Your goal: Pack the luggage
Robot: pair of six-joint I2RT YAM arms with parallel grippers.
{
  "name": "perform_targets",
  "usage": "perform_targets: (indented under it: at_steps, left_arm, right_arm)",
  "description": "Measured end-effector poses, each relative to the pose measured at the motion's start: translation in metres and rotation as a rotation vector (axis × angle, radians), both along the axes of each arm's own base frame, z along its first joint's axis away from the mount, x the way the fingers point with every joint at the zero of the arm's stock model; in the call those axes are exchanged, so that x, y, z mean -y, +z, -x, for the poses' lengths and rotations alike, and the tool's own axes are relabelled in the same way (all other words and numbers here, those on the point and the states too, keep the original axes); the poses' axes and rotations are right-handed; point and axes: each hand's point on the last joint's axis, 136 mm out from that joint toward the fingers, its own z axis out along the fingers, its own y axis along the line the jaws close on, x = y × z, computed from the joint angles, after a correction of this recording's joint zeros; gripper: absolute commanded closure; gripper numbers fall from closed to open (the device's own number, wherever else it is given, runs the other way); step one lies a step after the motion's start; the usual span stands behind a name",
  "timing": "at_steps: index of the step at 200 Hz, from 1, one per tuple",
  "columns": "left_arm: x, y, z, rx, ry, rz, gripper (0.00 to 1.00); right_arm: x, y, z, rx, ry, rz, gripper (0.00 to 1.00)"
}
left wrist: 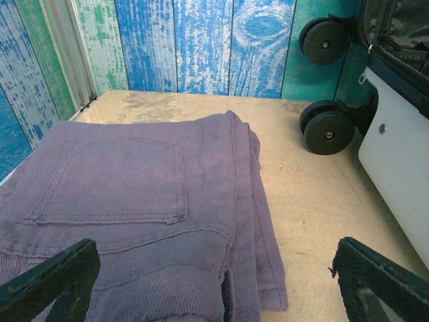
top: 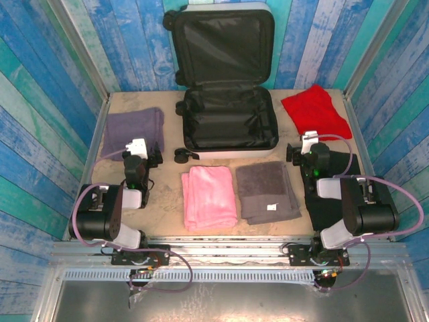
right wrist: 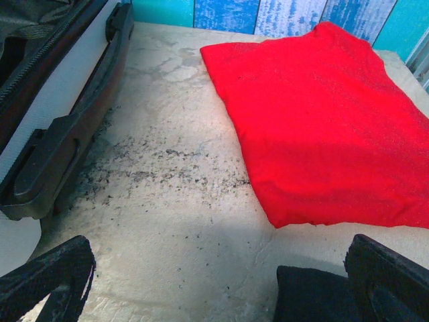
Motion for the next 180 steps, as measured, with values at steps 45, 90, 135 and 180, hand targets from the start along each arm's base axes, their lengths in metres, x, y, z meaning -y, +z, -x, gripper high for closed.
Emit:
perform_targets:
  at_steps: [45, 90, 135, 180]
  left_arm:
    - [0.004, -0.003, -0.002, -0.045, 0.009, -0.017, 0.07]
    - [0.016, 0.067, 0.003, 0.042, 0.061, -0.031, 0.07]
    - [-0.003, 0.148, 0.046, 0.235, 0.152, 0.066, 0.07]
    - [-0.004, 0.205, 0.068, 0.307, 0.137, 0.152, 0.07]
  right_arm:
    - [0.000, 0.001, 0.000, 0.002, 0.000, 0.000, 0.00]
    - [0.024, 0.048, -0.002, -0.006, -0.162, -0.036, 0.00]
    - [0.076, 0.140, -0.010, 0.053, -0.365, -0.219, 0.00]
    - [0.159, 0.113, -0.001, -0.127, -0.602, -0.574, 0.05]
